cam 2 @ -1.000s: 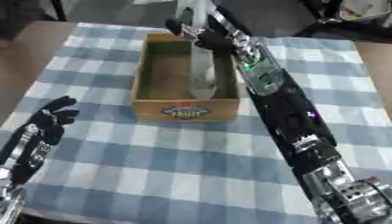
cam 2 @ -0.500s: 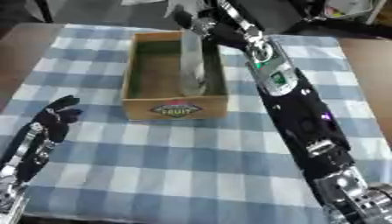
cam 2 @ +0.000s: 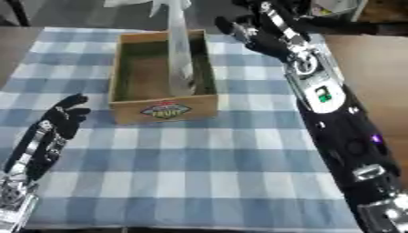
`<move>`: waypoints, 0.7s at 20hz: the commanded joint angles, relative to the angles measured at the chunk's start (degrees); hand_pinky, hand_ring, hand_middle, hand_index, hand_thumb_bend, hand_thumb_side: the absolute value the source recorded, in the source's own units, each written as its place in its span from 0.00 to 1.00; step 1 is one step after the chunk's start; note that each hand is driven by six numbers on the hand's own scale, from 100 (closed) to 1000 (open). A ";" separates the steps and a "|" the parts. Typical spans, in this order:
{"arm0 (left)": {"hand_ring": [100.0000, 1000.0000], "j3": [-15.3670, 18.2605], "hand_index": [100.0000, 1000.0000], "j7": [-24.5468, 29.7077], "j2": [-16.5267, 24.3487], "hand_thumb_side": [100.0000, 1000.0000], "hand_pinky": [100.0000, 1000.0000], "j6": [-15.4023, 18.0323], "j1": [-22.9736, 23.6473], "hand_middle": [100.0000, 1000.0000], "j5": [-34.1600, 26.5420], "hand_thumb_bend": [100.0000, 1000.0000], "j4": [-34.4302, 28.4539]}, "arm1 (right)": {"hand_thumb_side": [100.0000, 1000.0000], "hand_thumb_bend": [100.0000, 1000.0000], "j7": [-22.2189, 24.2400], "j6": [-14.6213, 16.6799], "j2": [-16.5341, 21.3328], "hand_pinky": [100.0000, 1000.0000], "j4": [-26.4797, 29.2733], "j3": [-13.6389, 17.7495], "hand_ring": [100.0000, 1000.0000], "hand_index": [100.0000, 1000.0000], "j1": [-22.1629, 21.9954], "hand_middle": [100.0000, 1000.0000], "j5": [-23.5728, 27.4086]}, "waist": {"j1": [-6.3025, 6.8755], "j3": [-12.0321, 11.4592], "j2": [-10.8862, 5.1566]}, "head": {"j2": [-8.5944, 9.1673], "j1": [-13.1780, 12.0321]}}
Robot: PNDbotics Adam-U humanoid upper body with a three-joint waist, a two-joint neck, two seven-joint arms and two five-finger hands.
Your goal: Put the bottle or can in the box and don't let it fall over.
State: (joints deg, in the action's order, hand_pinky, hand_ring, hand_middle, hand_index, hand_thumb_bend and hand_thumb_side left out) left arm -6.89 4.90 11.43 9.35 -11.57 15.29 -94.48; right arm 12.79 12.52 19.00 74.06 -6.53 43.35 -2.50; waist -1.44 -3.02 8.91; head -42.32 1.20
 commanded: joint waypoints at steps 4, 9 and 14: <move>0.80 1.55 0.94 -1.63 1.66 0.88 0.83 -0.15 -0.13 0.84 0.46 0.50 -1.00 | 0.56 0.50 -1.40 -0.10 4.88 0.77 9.06 3.39 0.97 1.00 -7.27 0.93 3.82 | -0.23 2.59 -1.24 | -0.78 -2.47; 0.80 2.38 0.94 -2.70 2.23 0.87 0.83 -0.51 -0.19 0.85 0.65 0.50 -1.73 | 0.51 0.43 -3.30 -0.48 6.29 0.77 14.82 7.25 0.97 1.00 -16.39 0.93 3.99 | -0.44 4.53 -1.31 | -1.19 -4.23; 0.80 2.96 0.94 -3.41 2.72 0.87 0.83 -0.83 -0.47 0.85 1.14 0.50 -2.34 | 0.52 0.44 -6.38 -0.08 6.51 0.74 19.36 10.89 0.96 1.00 -23.61 0.91 0.12 | -0.43 5.52 -1.54 | -1.75 -5.87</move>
State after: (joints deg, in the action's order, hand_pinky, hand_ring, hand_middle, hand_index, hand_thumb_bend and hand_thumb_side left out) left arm -4.52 1.86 12.84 8.53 -11.28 16.26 -95.44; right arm 7.23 12.36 23.89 91.24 3.02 19.35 -1.50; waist -1.89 2.49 8.36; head -43.76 -4.19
